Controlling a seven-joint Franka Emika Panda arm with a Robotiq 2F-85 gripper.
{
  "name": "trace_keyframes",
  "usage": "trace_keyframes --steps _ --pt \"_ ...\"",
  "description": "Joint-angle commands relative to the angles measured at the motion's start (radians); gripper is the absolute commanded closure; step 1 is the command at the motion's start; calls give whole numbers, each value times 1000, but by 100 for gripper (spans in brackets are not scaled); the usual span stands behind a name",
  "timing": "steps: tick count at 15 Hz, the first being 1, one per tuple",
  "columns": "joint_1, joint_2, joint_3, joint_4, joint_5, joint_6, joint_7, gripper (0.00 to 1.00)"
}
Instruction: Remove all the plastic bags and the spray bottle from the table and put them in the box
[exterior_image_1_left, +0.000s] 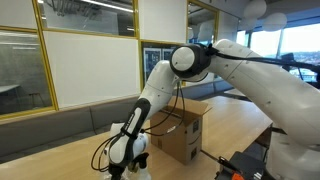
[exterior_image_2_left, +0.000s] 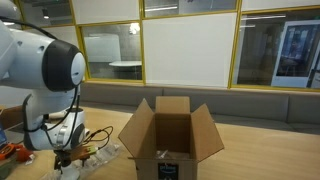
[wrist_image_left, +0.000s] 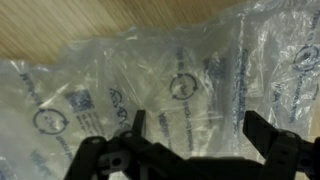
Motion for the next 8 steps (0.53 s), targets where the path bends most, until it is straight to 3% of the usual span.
trace_keyframes --steps 1,8 --pt "12 22 -13 26 -26 12 52 0" --pt "13 21 -22 19 -25 14 81 0"
